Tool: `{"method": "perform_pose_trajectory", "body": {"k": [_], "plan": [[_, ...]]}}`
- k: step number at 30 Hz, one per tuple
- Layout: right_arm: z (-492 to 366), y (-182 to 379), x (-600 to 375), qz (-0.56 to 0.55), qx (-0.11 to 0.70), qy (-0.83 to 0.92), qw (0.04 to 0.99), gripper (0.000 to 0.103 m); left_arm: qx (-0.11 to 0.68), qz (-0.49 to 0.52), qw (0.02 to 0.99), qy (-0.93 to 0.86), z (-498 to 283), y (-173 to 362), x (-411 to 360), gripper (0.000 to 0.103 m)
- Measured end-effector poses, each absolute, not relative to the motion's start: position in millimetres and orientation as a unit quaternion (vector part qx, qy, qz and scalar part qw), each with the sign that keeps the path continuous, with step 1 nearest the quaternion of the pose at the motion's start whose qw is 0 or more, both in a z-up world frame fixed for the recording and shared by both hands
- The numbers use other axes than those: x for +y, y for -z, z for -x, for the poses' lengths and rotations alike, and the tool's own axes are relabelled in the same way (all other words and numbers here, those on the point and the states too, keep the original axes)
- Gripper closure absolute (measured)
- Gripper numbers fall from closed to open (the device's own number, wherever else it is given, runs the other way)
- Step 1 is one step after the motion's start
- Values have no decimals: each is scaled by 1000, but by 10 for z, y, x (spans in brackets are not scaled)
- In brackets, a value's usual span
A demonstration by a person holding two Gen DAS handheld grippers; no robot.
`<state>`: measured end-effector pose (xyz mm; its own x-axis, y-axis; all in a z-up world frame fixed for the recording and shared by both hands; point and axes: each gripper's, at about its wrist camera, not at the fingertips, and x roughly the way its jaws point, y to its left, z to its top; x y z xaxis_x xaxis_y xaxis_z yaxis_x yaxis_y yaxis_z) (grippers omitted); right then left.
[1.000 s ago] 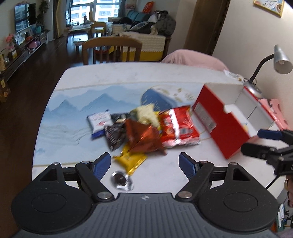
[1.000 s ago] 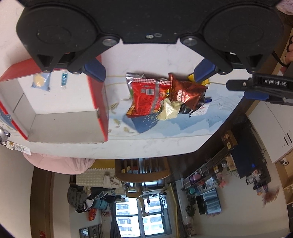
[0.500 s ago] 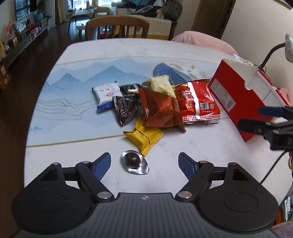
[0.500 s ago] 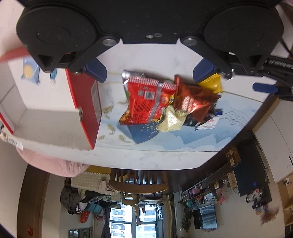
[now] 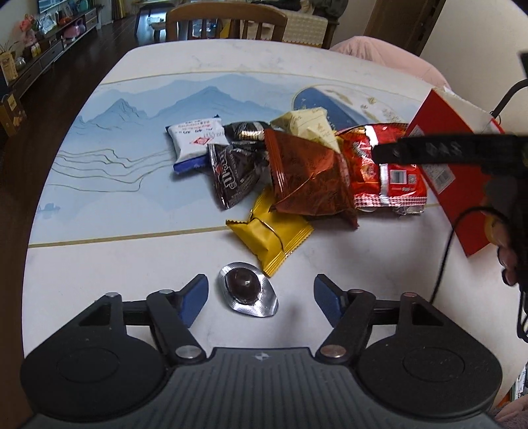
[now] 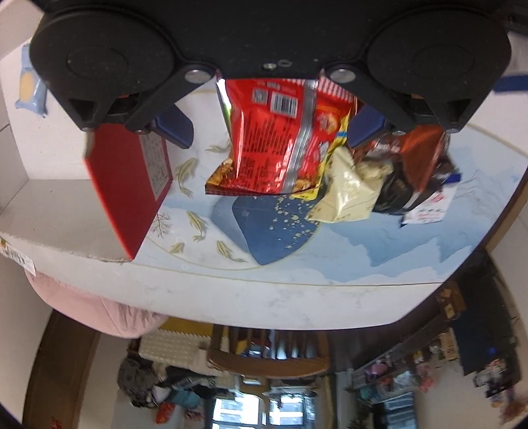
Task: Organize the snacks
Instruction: 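Grasp the foil chocolate with the left gripper while the right grasps the red chip bag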
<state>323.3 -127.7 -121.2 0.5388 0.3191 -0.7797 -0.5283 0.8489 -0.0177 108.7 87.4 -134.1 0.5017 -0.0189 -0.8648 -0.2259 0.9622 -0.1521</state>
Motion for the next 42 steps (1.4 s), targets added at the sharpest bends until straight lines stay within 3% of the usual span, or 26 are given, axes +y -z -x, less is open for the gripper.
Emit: {"method": "perform_pose_trajectory", "body": {"k": [4, 12, 17, 20, 32, 42], "plan": [[-3327, 1320, -1139, 137, 426, -218, 867, 3, 500, 123, 855, -62, -1131, 1391, 881, 35], [-3385, 1450, -960, 174, 434, -198, 862, 4, 505, 113, 853, -63, -1206, 1459, 862, 49], [-3378, 1489, -912, 180, 443, -210, 853, 19, 503, 104, 856, -68, -1217, 1453, 854, 70], [-3342, 1471, -910, 178, 443, -215, 852, 25, 501, 102, 856, -72, -1212, 1454, 868, 77], [-3215, 1243, -1146, 151, 426, -233, 861, 29, 494, 132, 857, -69, -1124, 1412, 946, 79], [-2895, 751, -1503, 118, 403, -269, 867, 29, 468, 146, 870, -60, -989, 1077, 936, 79]]}}
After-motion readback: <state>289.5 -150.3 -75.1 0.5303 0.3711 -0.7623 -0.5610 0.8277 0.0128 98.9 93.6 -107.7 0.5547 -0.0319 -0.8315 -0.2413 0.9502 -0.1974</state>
